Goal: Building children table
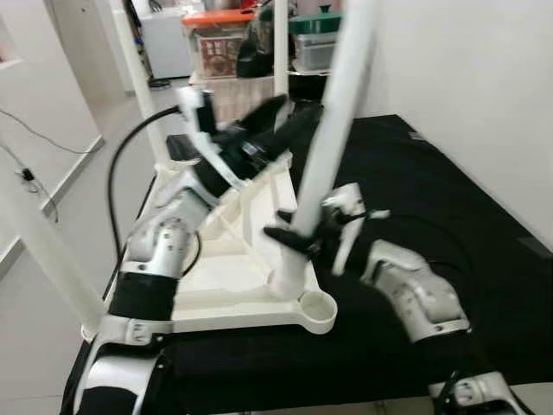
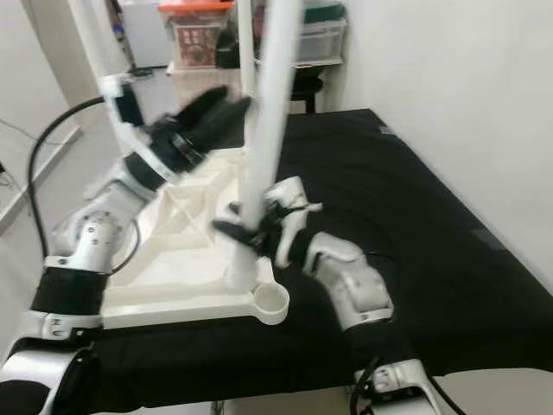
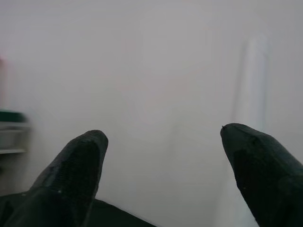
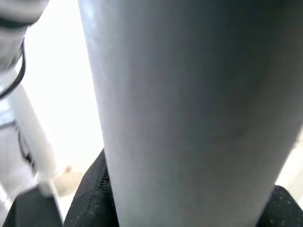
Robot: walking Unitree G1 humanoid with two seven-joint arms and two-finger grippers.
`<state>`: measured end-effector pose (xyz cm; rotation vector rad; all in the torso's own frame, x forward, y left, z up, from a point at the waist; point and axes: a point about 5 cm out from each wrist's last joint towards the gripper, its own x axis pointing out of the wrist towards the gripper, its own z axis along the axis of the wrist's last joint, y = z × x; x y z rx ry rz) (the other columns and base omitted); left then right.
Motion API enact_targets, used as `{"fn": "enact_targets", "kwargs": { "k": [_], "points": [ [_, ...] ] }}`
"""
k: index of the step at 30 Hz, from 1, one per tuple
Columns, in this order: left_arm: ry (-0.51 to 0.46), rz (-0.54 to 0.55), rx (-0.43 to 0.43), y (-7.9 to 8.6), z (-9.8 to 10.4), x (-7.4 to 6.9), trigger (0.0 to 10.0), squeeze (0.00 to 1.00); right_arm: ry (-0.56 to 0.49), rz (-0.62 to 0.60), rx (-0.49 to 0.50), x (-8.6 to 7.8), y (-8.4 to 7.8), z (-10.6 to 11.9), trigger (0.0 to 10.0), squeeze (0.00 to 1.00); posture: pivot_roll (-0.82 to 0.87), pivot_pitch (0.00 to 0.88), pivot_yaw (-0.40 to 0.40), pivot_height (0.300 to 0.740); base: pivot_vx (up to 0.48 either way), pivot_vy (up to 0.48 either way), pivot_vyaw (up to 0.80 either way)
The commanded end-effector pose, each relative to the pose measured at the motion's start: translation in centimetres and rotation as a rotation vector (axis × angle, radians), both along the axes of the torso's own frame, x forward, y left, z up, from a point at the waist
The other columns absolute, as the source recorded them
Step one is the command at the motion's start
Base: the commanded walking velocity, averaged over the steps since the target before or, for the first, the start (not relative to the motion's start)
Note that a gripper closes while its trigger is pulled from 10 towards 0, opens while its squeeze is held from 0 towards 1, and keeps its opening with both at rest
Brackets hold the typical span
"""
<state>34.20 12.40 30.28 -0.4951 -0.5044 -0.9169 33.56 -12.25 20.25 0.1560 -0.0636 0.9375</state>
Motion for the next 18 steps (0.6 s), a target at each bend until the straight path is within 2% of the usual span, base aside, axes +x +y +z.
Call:
{"fn": "enact_targets", "kwargs": {
  "k": [1,2,5,8,9,10,11,12,13,14,15,16,18],
  "points": [
    [0.009,0.029,-0.029,0.9,-0.2,-0.2,10.0,1.0,-0.017,-0.021,0.051,0.4,0.0,0.8,0.0,0.0,-0.09,0.0,0.032,0.74,0.0,0.0,0.0],
    [0.009,0.029,-0.029,0.9,-0.2,-0.2,10.0,1.0,-0.017,-0.021,0.051,0.4,0.0,0.8,0.0,0.0,-0.09,0.0,0.032,0.74,0.0,0.0,0.0],
    [0.026,0.049,-0.098,2.5,-0.6,-1.1,10.0,1.0,-0.016,-0.199,0.157,1.8,-1.8,1.9,0.0,0.0,-0.08,0.0,0.031,0.74,0.0,0.0,0.0],
    [0.03,0.047,-0.113,2.7,-0.7,-1.3,10.0,1.0,-0.015,-0.233,0.178,2.1,-2.1,2.0,0.0,0.0,-0.08,0.0,0.031,0.74,0.0,0.0,0.0],
    [0.038,0.054,-0.116,2.9,-1.1,-1.5,10.0,1.0,-0.015,-0.289,0.216,2.5,-2.8,2.4,0.0,0.0,-0.08,0.0,0.027,0.74,0.0,0.0,0.0],
    [0.072,0.096,-0.096,3.1,-2.1,-1.5,10.0,1.0,-0.015,-0.351,0.26,2.8,-3.6,2.8,0.7,0.0,-0.07,0.0,0.026,0.74,0.0,0.0,0.0],
    [0.072,0.096,-0.096,3.1,-2.1,-1.5,10.0,1.0,-0.015,-0.351,0.26,2.8,-3.6,2.8,0.7,0.0,-0.07,0.0,0.026,0.74,0.0,0.0,0.0],
    [0.151,0.189,-0.034,3.2,-4.4,-1.5,10.0,0.14,-0.019,-0.421,0.292,2.9,-4.6,3.2,10.0,0.0,-0.07,0.0,0.023,0.74,0.0,0.0,0.0],
    [0.151,0.189,-0.034,3.2,-4.4,-1.5,10.0,0.14,-0.019,-0.421,0.292,2.9,-4.6,3.2,10.0,0.0,-0.07,0.0,0.023,0.74,0.0,0.0,0.0],
    [0.186,0.228,-0.003,3.2,-5.5,-1.5,10.0,0.14,-0.022,-0.434,0.287,2.8,-4.9,3.3,10.0,0.0,-0.07,0.0,0.023,0.74,0.0,0.0,0.0],
    [0.275,0.273,0.073,2.6,-8.4,-2.0,10.0,0.0,-0.075,-0.424,0.221,2.1,-5.0,3.2,10.0,0.0,-0.07,0.0,0.023,0.74,0.0,0.0,0.0],
    [0.275,0.273,0.073,2.6,-8.4,-2.0,10.0,0.0,-0.075,-0.424,0.221,2.1,-5.0,3.2,10.0,0.0,-0.07,0.0,0.023,0.74,0.0,0.0,0.0],
    [0.329,0.279,0.13,1.8,-10.6,-2.9,10.0,0.0,-0.134,-0.392,0.138,1.1,-4.5,3.0,10.0,0.0,-0.08,0.0,0.023,0.74,0.0,0.0,0.0]
  ]
}}
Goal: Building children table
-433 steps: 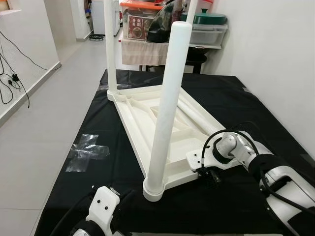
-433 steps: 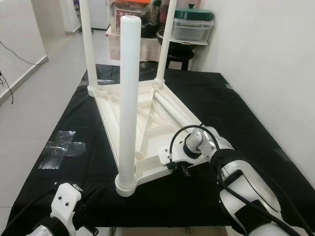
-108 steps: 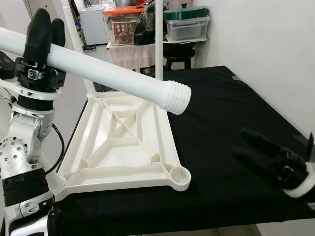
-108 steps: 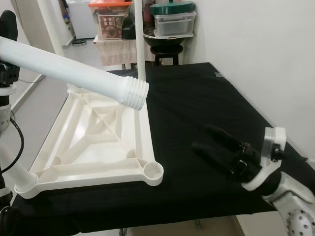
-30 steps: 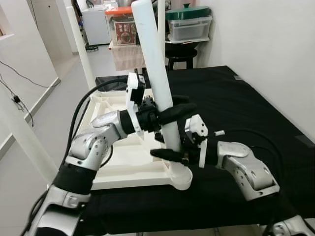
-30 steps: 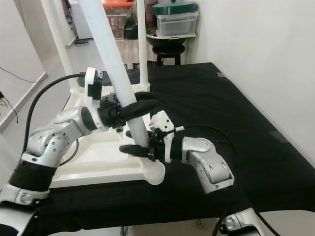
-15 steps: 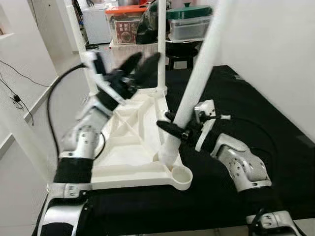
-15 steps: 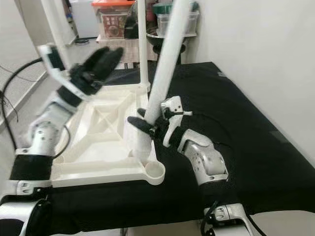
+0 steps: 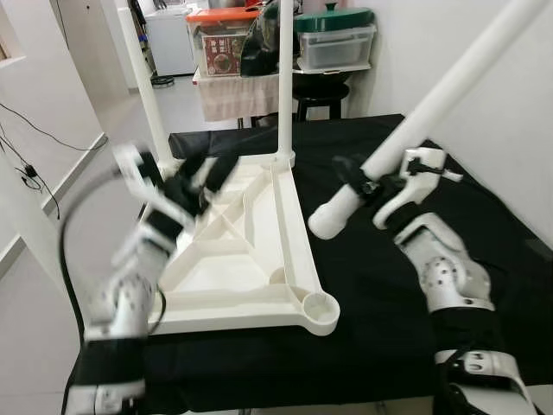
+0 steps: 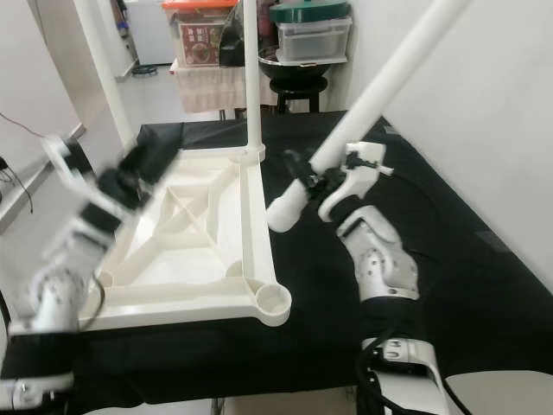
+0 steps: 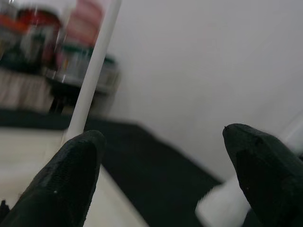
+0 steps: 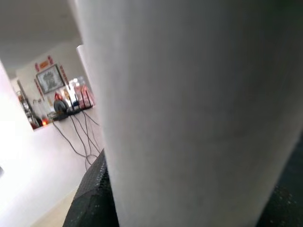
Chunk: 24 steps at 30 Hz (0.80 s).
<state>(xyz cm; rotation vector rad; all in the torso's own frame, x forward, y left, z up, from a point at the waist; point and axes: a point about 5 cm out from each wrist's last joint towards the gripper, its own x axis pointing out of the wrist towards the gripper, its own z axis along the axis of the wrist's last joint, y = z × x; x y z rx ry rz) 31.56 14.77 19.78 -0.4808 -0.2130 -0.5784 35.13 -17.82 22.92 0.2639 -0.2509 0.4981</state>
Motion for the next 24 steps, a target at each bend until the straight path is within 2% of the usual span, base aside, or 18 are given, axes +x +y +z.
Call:
{"fn": "enact_targets", "kwargs": {
  "k": [1,2,3,8,9,10,12,13,15,17,20,21,24],
  "points": [
    [0.021,0.0,0.06,-1.0,-1.2,-0.9,10.0,0.0,-0.06,0.046,-0.101,-1.1,1.2,0.1,10.0,0.0,-0.08,0.0,0.022,0.74,0.0,0.0,0.0],
    [0.021,0.0,0.06,-1.0,-1.2,-0.9,10.0,0.0,-0.06,0.046,-0.101,-1.1,1.2,0.1,10.0,0.0,-0.08,0.0,0.022,0.74,0.0,0.0,0.0],
    [0.047,-0.005,0.11,-1.8,-2.4,-1.8,10.0,0.0,-0.079,0.039,-0.152,-1.9,1.2,-0.1,10.0,0.0,-0.08,0.0,0.018,0.74,0.0,0.0,0.0],
    [0.051,-0.008,0.137,-2.1,-2.7,-2.1,10.0,0.0,-0.085,0.028,-0.166,-2.0,1.1,-0.1,10.0,0.0,-0.08,0.0,0.018,0.74,0.0,0.0,0.0],
    [0.05,-0.048,0.14,-2.8,-2.8,-2.6,10.0,0.0,-0.075,0.049,-0.161,-2.3,1.1,-0.4,10.0,0.0,-0.09,0.0,0.02,0.74,0.0,-0.48,0.0],
    [0.05,-0.048,0.14,-2.8,-2.8,-2.6,10.0,0.0,-0.075,0.049,-0.161,-2.3,1.1,-0.4,10.0,0.0,-0.09,0.0,0.02,0.74,0.0,-0.48,0.0],
    [0.054,-0.131,0.142,-4.4,-3.1,-3.5,10.0,0.0,-0.065,0.126,-0.166,-3.1,1.7,-1.0,10.0,0.0,-0.09,0.0,0.023,0.74,0.0,-0.48,0.0],
    [0.054,-0.131,0.142,-4.4,-3.1,-3.5,10.0,0.0,-0.065,0.126,-0.166,-3.1,1.7,-1.0,10.0,0.0,-0.09,0.0,0.023,0.74,0.0,-0.48,0.0],
    [0.061,-0.16,0.158,-5.2,-3.4,-4.0,10.0,0.0,-0.072,0.224,-0.183,-3.9,2.8,-1.4,10.0,0.0,-0.09,0.0,0.027,0.74,0.0,-0.48,0.0],
    [0.061,-0.16,0.158,-5.2,-3.4,-4.0,10.0,0.0,-0.072,0.224,-0.183,-3.9,2.8,-1.4,10.0,0.0,-0.09,0.0,0.027,0.74,0.0,-0.48,0.0],
    [0.105,-0.117,0.211,-5.0,-4.9,-4.5,10.0,0.0,-0.092,0.41,-0.226,-5.5,4.0,-1.5,10.0,0.0,-0.09,0.0,0.026,0.74,0.0,-0.16,0.27],
    [0.105,-0.117,0.211,-5.0,-4.9,-4.5,10.0,0.0,-0.092,0.41,-0.226,-5.5,4.0,-1.5,10.0,0.0,-0.09,0.0,0.026,0.74,0.0,0.0,0.8],
    [0.141,-0.085,0.269,-4.7,-6.1,-5.4,10.0,0.0,-0.117,0.525,-0.279,-6.6,4.7,-1.5,10.0,0.0,-0.08,0.0,0.019,0.74,0.0,0.0,0.8]
  ]
}}
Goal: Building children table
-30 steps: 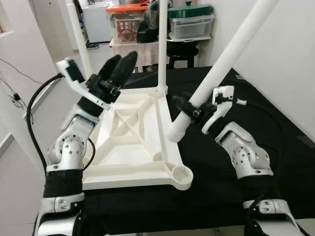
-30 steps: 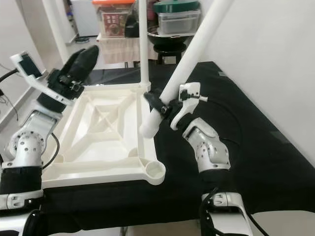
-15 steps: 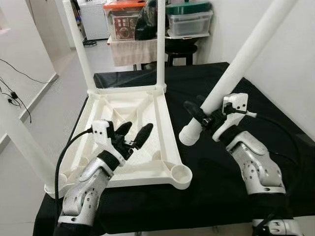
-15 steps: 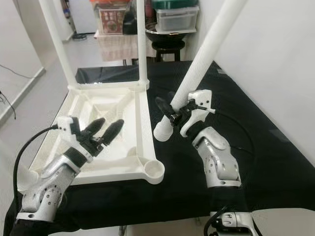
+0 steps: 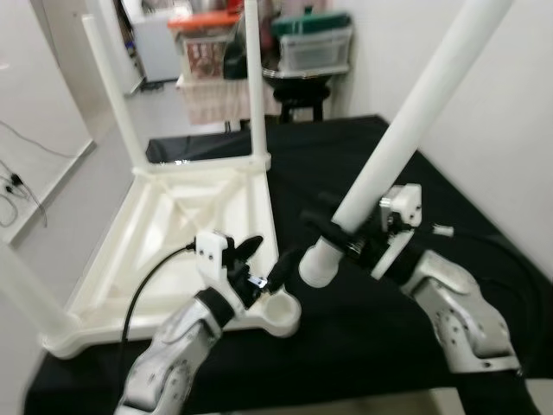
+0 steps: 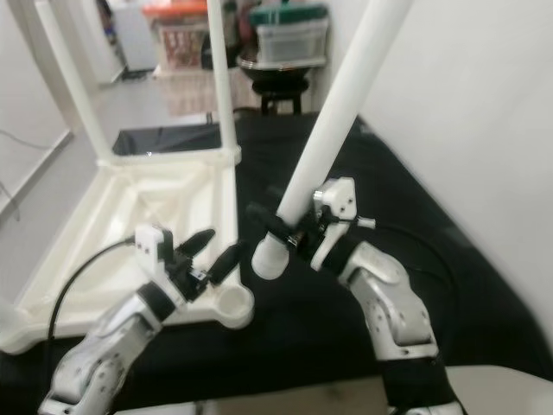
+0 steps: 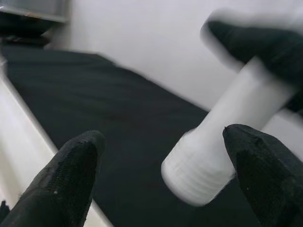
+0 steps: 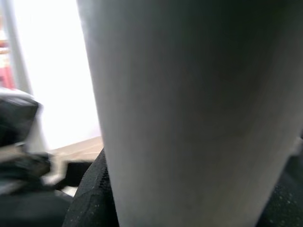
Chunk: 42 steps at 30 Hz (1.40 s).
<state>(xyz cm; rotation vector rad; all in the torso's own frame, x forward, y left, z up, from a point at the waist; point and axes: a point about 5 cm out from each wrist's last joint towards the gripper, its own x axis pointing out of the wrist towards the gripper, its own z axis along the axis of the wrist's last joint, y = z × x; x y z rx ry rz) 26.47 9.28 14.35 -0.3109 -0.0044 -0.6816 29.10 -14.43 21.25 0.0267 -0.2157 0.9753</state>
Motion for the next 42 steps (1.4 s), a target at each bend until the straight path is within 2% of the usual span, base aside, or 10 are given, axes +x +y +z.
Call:
{"fn": "enact_targets", "kwargs": {
  "k": [1,4,6,8,11,21,28,34,37,42],
  "points": [
    [0.015,0.035,0.048,0.8,-0.7,-0.3,10.0,0.0,-0.011,0.084,-0.009,-0.6,1.3,0.2,10.0,0.0,-0.08,0.0,0.019,0.74,0.0,0.0,0.8],
    [0.056,0.03,0.078,1.1,-1.7,-1.4,10.0,0.0,-0.004,0.158,-0.036,-1.1,1.4,0.2,10.0,0.0,-0.07,0.0,0.015,0.74,0.0,0.0,0.8],
    [0.073,-0.024,0.103,1.1,-2.1,-2.5,10.0,0.0,0.004,0.221,-0.054,-1.5,1.5,0.2,10.0,0.0,-0.07,0.0,0.007,0.74,0.0,0.0,0.8],
    [0.073,-0.024,0.103,1.1,-2.1,-2.5,10.0,0.0,0.004,0.221,-0.054,-1.5,1.5,0.2,10.0,0.0,-0.07,0.0,0.007,0.74,0.0,0.0,0.8],
    [0.103,-0.126,0.155,1.1,-2.9,-4.3,10.0,0.0,0.016,0.279,-0.072,-1.9,1.6,0.2,10.0,0.0,-0.06,0.0,0.001,0.74,0.0,0.0,0.8],
    [0.073,-0.136,0.24,1.2,-3.0,-6.0,10.0,0.0,0.035,0.275,-0.057,-0.9,2.0,0.4,10.0,0.0,-0.04,0.0,-0.008,0.74,0.0,0.0,0.64],
    [0.046,-0.165,0.309,1.3,-2.9,-6.7,10.0,0.0,0.037,0.282,-0.143,-0.3,0.1,0.1,10.0,0.0,-0.03,0.015,-0.005,0.74,0.0,0.0,0.0],
    [-0.003,-0.271,0.348,1.1,-2.4,-8.0,10.0,0.0,0.066,0.298,-0.181,0.0,-1.8,0.6,10.0,0.0,-0.02,0.076,0.01,0.74,0.0,0.0,0.0],
    [-0.019,-0.294,0.353,1.1,-2.0,-8.6,10.0,0.0,0.078,0.343,-0.212,-0.5,-1.7,0.4,10.0,0.0,-0.02,0.096,0.015,0.74,0.0,0.0,0.0],
    [-0.049,-0.316,0.362,1.1,-1.4,-8.8,10.0,0.0,0.052,0.478,-0.215,-1.1,1.1,0.9,10.0,0.0,-0.01,0.159,0.025,0.74,0.0,0.0,0.0]
  ]
}}
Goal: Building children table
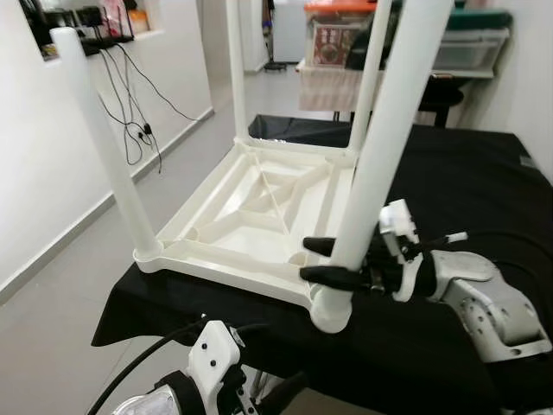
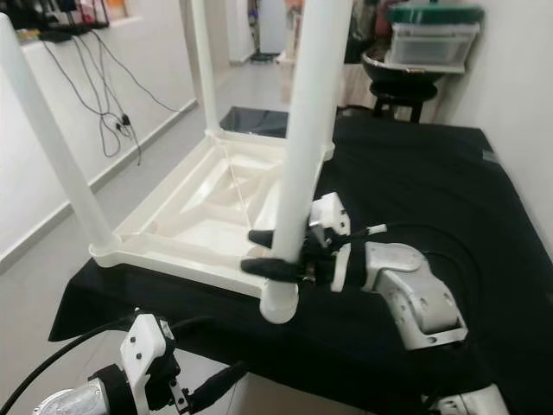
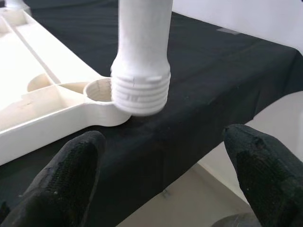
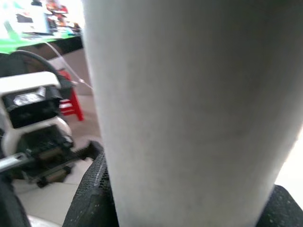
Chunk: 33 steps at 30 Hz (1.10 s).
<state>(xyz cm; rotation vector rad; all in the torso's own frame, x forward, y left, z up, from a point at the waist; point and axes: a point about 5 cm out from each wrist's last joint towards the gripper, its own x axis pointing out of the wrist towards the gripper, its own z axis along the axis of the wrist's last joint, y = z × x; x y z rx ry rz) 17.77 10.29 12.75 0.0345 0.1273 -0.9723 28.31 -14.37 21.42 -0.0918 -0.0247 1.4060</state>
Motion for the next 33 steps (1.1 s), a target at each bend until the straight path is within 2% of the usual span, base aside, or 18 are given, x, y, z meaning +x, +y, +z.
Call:
{"fn": "enact_targets", "kwargs": {
  "k": [1,3,7,11,14,22,27,33],
  "points": [
    [-0.014,-0.015,0.016,0.1,0.2,-0.1,10.0,0.0,-0.022,0.063,0.012,-0.3,1.1,0.7,10.0,0.0,-0.01,0.159,0.025,0.74,0.0,0.0,0.0],
    [-0.025,-0.009,0.006,0.0,0.7,-0.2,10.0,0.0,-0.034,0.111,0.013,-0.1,1.9,1.2,10.0,0.0,0.0,0.187,0.017,0.74,0.0,0.0,0.0],
    [-0.028,-0.006,0.002,0.0,0.9,-0.3,10.0,0.0,-0.042,0.127,0.014,0.1,2.2,1.6,10.0,0.0,0.0,0.191,0.016,0.74,0.0,0.0,0.0],
    [-0.046,0.0,-0.009,-0.3,1.7,-0.8,10.0,0.0,-0.116,0.17,0.063,1.7,3.9,4.5,10.0,0.0,0.02,0.24,-0.004,0.74,0.0,0.0,0.0],
    [-0.045,0.003,-0.017,-0.4,1.9,-1.1,10.0,0.0,-0.135,0.178,0.051,2.3,4.1,5.0,10.0,0.0,0.02,0.256,-0.013,0.74,0.0,0.0,0.0],
    [-0.029,-0.011,-0.026,-0.7,2.3,-2.1,10.0,0.0,-0.144,0.187,-0.007,3.3,3.6,5.1,10.0,0.0,0.03,0.283,-0.02,0.74,0.0,0.0,0.0],
    [-0.004,-0.031,-0.033,-0.9,2.5,-2.7,10.0,0.0,-0.138,0.199,-0.05,3.6,4.2,4.2,10.0,0.0,0.04,0.303,-0.022,0.74,0.0,0.0,0.0],
    [0.005,-0.031,-0.04,-1.0,2.6,-3.0,10.0,0.0,-0.128,0.203,-0.042,3.7,4.2,4.1,10.0,0.0,0.05,0.312,-0.024,0.74,0.0,0.0,0.0]
  ]
}}
